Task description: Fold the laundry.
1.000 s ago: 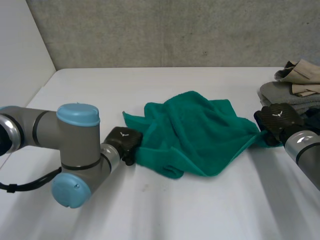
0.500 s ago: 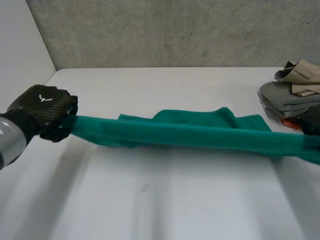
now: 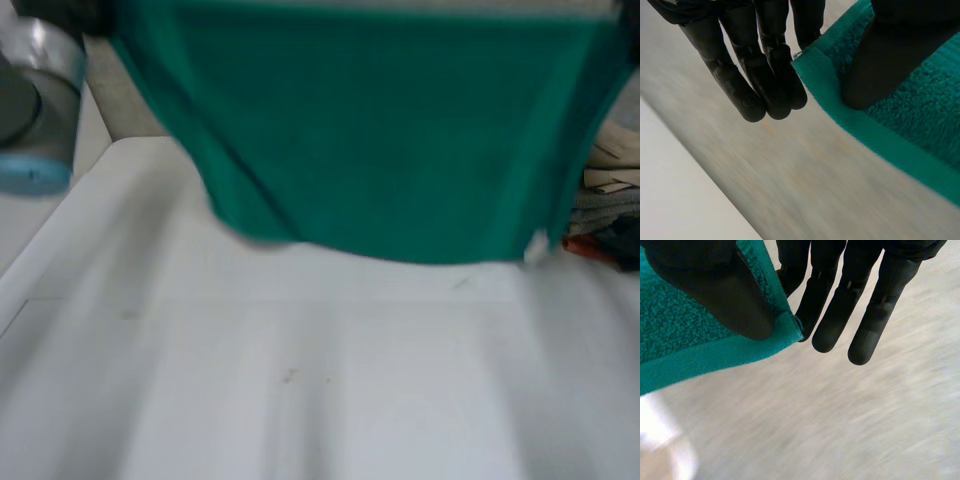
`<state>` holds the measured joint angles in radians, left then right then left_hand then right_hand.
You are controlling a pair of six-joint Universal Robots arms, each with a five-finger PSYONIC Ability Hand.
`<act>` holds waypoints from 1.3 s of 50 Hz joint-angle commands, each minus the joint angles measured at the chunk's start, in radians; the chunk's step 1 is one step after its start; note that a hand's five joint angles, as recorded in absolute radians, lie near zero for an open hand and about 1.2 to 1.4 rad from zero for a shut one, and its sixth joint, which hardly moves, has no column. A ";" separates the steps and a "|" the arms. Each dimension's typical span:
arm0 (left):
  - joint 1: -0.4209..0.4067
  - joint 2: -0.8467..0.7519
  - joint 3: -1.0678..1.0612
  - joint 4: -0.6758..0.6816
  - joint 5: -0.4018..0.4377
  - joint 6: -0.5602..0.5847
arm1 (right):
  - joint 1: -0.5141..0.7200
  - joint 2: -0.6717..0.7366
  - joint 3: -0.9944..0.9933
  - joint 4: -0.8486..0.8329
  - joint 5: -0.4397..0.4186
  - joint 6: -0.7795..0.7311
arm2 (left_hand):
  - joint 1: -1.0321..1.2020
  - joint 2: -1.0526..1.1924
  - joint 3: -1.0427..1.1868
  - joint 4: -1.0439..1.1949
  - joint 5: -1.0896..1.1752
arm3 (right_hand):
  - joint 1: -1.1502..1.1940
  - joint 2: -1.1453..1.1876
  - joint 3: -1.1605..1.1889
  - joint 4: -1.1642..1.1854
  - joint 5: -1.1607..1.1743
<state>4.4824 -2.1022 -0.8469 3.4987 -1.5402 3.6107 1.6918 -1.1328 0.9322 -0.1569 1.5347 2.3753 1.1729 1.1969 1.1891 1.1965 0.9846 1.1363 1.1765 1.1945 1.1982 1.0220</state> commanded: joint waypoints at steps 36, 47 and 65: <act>0.265 0.378 -1.210 -0.329 0.256 0.117 | -0.099 -0.074 0.608 0.798 -0.103 -0.226 | 0.223 0.199 0.207 0.200 0.237 | 0.260 0.220 0.202 0.198 0.200; 0.335 0.528 -1.172 -0.531 0.381 0.330 | -0.138 -0.116 0.636 0.729 -0.156 -0.322 | 0.223 0.199 0.207 0.200 0.237 | 0.260 0.220 0.202 0.198 0.200; -0.023 -0.185 -0.278 -0.268 -0.047 0.128 | 0.005 0.267 0.355 -0.038 -0.058 -0.054 | 0.223 0.199 0.207 0.200 0.237 | 0.260 0.220 0.202 0.198 0.200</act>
<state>4.5095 -2.0843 -1.4083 3.2685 -1.5147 3.7122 1.6730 -0.9875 1.3998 -0.0243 1.4293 2.3073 1.1729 1.1977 1.1894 1.1969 0.9917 1.1359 1.1765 1.1945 1.1985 1.0312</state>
